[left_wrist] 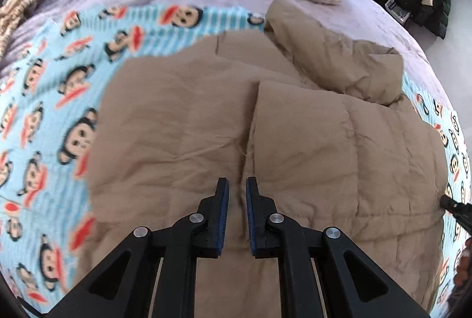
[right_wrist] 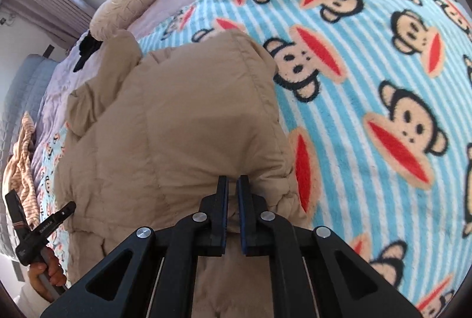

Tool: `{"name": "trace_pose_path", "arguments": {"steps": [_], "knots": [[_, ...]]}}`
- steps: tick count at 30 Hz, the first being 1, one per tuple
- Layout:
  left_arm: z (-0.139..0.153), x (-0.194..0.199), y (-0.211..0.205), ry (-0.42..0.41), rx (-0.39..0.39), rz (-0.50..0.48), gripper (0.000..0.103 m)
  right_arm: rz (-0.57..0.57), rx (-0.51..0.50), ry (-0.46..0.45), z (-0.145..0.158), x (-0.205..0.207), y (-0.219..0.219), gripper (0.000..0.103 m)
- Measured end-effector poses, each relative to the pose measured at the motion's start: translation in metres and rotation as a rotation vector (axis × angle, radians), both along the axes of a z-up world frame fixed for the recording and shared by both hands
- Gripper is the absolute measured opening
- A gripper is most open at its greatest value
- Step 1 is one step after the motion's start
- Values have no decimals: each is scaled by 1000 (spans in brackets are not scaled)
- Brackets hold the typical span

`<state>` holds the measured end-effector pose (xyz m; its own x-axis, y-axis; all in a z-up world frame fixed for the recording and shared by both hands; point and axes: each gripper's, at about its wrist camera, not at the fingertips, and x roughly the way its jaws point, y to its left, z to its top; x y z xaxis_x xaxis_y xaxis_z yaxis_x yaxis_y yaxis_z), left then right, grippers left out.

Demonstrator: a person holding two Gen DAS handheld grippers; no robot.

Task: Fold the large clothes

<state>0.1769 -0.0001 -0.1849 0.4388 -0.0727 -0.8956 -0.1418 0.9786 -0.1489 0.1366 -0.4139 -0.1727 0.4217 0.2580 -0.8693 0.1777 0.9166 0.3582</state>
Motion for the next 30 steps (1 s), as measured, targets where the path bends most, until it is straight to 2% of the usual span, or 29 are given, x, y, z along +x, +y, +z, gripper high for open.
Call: {"name": "trace_pose_path", "arguments": {"steps": [4, 7, 8, 10, 11, 12, 18, 20, 21, 23, 28, 30], "knots": [[16, -22, 2, -15, 63, 2, 13, -13, 34, 11, 9, -20, -5, 8], [21, -35, 2, -38, 69, -5, 14, -7, 38, 33, 10, -32, -4, 8], [22, -38, 2, -39, 77, -4, 14, -2, 35, 38, 9, -36, -3, 12], [22, -43, 0, -29, 78, -3, 14, 9, 30, 48, 8, -43, 1, 29], [20, -46, -1, -20, 69, -4, 14, 11, 30, 51, 7, -46, 2, 43], [19, -50, -3, -15, 66, -3, 14, 13, 33, 53, 6, -49, 3, 47], [19, -68, -15, 4, 74, -2, 15, 36, 63, 63, 5, -62, 10, 47], [20, -73, -19, 12, 81, -5, 74, 44, 67, 63, 5, -65, 11, 47], [22, -78, -21, 6, 110, 12, 102, 47, 71, 63, 5, -66, 12, 47], [30, -86, -27, -23, 138, -4, 102, 54, 76, 63, 6, -69, 13, 47], [31, -103, -32, 18, 139, 2, 102, 76, 89, 64, 6, -77, 14, 49], [31, -112, -32, 34, 146, 23, 102, 81, 93, 67, 5, -82, 14, 54]]}}
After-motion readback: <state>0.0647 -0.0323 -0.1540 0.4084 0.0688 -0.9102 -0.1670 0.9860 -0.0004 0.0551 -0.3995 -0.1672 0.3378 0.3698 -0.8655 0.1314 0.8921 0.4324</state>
